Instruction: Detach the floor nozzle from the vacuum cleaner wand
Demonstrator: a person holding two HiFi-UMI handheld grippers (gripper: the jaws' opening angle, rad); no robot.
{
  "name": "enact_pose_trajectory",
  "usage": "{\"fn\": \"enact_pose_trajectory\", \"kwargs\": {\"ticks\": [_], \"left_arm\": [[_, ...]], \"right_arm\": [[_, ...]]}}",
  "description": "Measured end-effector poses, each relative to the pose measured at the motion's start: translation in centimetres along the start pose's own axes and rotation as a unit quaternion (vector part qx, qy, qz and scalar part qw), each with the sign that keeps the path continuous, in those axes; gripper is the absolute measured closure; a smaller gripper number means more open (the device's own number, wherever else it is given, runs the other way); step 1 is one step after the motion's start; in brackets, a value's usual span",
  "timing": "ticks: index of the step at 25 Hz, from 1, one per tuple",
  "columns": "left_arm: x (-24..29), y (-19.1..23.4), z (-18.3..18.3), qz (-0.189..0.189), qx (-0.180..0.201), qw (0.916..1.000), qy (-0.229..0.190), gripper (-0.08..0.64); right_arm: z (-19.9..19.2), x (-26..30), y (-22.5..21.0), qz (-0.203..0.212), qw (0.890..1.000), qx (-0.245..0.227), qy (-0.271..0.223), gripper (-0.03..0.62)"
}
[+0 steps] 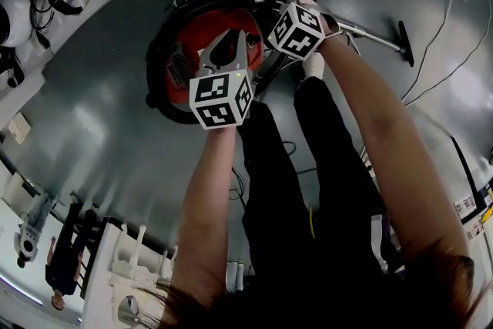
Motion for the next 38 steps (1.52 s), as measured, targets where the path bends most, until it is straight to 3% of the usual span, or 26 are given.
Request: {"fn": "enact_pose_trajectory", "kwargs": {"ticks": [4, 11, 16, 21, 29, 32, 38], "left_arm": [[0.6, -0.2, -0.4, -0.009, -0.004, 0.9999, 0.011, 0.478], [1.3, -0.9, 0.1, -0.014, -0.024, 0.9995, 0.018, 0.432], [1.5, -0.8, 0.7, -0.018, -0.080, 0.9966, 0.012, 0.409], [2.0, -1.0, 1.3, -0.022, -0.127, 0.9916, -0.006, 0.294], [3.0, -1.8, 1.3, -0.028, -0.105, 0.9939, -0.017, 0.253], [2.9, -1.8, 1.3, -0.048, -0.136, 0.9890, -0.032, 0.270], [2.4, -1.6, 1.2, -0.082, -0.235, 0.9680, -0.035, 0.355]], "right_arm": [[0.1, 0.6, -0.2, -0.002, 0.999, -0.027, 0.021, 0.425], [0.1, -0.8, 0.2, -0.009, 0.999, -0.028, 0.012, 0.424], [-0.5, -3.1, 1.9, -0.048, 0.998, -0.036, -0.016, 0.423], [-1.3, -5.2, 3.5, -0.069, 0.996, -0.043, -0.046, 0.423], [-2.7, -6.9, 4.7, -0.070, 0.994, -0.053, -0.070, 0.425], [-2.9, -7.6, 5.0, -0.073, 0.993, -0.056, -0.079, 0.426], [-3.5, -8.5, 5.6, -0.074, 0.989, -0.073, -0.108, 0.434]]}}
Point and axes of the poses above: the fingertips, and each gripper's own axes: x forward along the fingers, y to its left, z out of its top, the point moved 10 cm from there along -x, backward along the fingers, and after that the axes turned 8 degrees about z, right-handed, at the moved point
